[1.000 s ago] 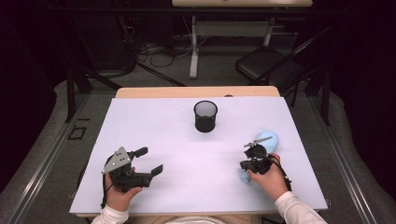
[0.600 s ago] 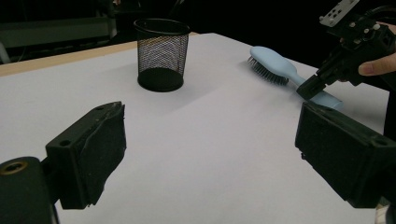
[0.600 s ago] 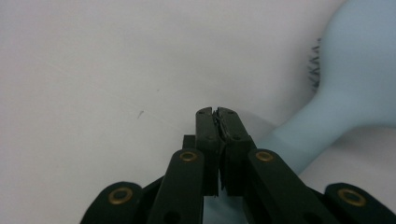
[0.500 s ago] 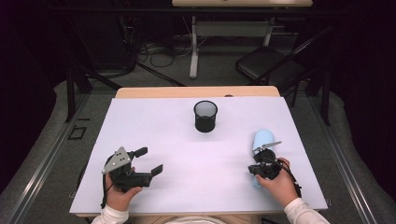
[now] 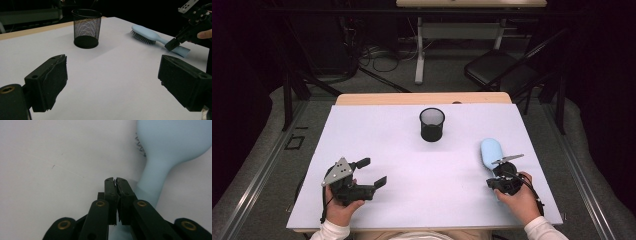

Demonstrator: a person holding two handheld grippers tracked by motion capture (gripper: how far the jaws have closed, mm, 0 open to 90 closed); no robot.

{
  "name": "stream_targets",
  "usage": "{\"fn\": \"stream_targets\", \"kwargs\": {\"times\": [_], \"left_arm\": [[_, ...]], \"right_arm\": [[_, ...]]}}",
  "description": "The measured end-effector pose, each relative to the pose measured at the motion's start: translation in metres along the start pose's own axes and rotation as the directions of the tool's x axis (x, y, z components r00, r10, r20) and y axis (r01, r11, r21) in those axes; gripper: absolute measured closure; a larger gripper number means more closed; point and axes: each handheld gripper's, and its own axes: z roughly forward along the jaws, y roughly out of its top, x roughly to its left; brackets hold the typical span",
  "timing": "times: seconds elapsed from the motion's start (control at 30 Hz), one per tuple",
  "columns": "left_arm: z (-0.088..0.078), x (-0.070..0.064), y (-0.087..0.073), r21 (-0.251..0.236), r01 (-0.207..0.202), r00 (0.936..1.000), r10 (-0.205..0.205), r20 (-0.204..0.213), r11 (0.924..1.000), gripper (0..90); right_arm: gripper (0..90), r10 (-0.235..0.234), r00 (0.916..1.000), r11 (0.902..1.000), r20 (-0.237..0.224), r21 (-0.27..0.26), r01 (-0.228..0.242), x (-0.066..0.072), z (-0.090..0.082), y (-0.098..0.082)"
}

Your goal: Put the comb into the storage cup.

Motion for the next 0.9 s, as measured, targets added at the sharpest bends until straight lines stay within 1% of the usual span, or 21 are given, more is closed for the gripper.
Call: {"fn": "stream_targets", "kwargs": {"times": [0.1, 0.13, 0.23, 0.4, 0.57, 0.6, 0.7, 0.9], "left_arm": [[0.000, 0.000, 0.000, 0.000, 0.001, 1.0000, -0.001, 0.000, 1.0000, 8.9], [0.000, 0.000, 0.000, 0.000, 0.002, 1.0000, -0.002, 0.000, 1.0000, 8.9], [0.000, 0.000, 0.000, 0.000, 0.002, 1.0000, -0.002, 0.000, 1.0000, 8.9], [0.001, 0.000, 0.000, 0.000, 0.003, 1.0000, -0.003, 0.001, 1.0000, 8.9], [0.001, 0.000, 0.000, 0.001, 0.003, 1.0000, -0.003, -0.001, 1.0000, 8.9], [0.001, 0.000, 0.000, -0.002, 0.005, 1.0000, -0.005, -0.003, 1.0000, 8.9], [0.001, 0.000, 0.000, 0.000, 0.005, 1.0000, -0.005, -0.002, 1.0000, 8.9], [0.001, 0.000, 0.000, 0.000, 0.004, 1.0000, -0.004, -0.001, 1.0000, 8.9]], "right_arm": [[87.2, -0.002, 1.0000, 1.0000, 0.009, -0.008, 0.002, -0.004, -0.002, -0.002], [87.2, 0.008, 0.9999, 1.0000, 0.012, -0.004, -0.008, -0.006, -0.002, -0.003], [87.1, 0.019, 0.9996, 0.9998, 0.021, -0.007, -0.019, -0.012, -0.004, -0.004], [87.2, 0.042, 0.9986, 0.9987, 0.033, -0.028, -0.041, -0.023, -0.009, -0.007], [87.2, 0.065, 0.9971, 0.9973, 0.040, -0.037, -0.064, -0.031, -0.012, -0.007], [87.2, 0.064, 0.9972, 0.9974, 0.041, -0.037, -0.062, -0.032, -0.012, -0.008], [87.2, 0.072, 0.9965, 0.9967, 0.043, -0.041, -0.070, -0.034, -0.013, -0.008], [87.2, 0.069, 0.9967, 0.9969, 0.043, -0.039, -0.068, -0.035, -0.013, -0.008]]}}
